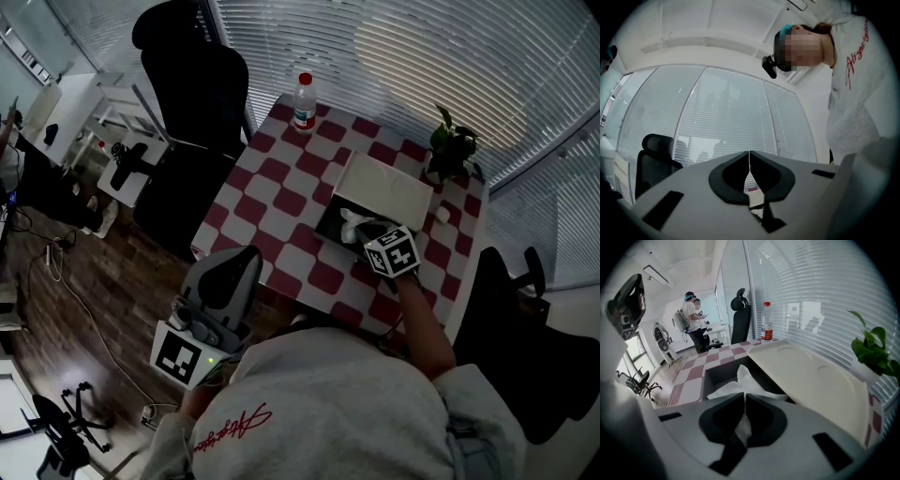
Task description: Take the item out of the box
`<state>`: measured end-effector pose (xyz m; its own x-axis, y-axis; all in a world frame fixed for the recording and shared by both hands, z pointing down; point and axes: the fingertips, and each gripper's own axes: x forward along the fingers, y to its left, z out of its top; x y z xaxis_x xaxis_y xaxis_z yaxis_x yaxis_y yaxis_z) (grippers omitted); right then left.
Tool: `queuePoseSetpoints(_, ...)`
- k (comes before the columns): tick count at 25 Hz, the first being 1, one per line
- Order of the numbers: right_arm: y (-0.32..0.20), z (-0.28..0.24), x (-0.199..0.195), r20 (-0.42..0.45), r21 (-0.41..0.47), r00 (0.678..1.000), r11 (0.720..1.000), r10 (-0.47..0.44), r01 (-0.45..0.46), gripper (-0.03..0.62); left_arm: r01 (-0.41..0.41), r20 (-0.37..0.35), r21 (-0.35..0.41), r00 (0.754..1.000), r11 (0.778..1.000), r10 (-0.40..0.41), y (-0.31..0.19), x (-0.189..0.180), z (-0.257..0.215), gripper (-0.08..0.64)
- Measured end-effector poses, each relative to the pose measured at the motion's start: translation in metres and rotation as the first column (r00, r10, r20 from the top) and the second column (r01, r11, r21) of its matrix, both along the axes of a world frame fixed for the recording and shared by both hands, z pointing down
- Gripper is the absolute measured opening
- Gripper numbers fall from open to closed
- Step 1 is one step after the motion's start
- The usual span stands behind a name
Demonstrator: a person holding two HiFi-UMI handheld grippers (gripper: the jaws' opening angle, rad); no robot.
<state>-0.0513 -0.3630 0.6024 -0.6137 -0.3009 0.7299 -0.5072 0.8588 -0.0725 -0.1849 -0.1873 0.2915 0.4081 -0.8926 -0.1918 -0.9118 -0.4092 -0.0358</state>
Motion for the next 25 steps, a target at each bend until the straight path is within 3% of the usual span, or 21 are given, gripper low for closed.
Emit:
queuePoseSetpoints(14,0.008,-0.010,-0.006,0.037,0.011,0.999,0.999,-0.038,0.037,0.020,-0.006,-0.009,0.023,1.000,1.000,0.006,0.001,0.004,-0.006,0.018)
queuePoseSetpoints(25,0.009,-0.019,-0.003,0.069,0.047,0.997,0.999,-0.019,0.016,0.020,-0.020,0.005,-0.009,1.000,1.000,0.020,0.002,0.006,0.003,0.017)
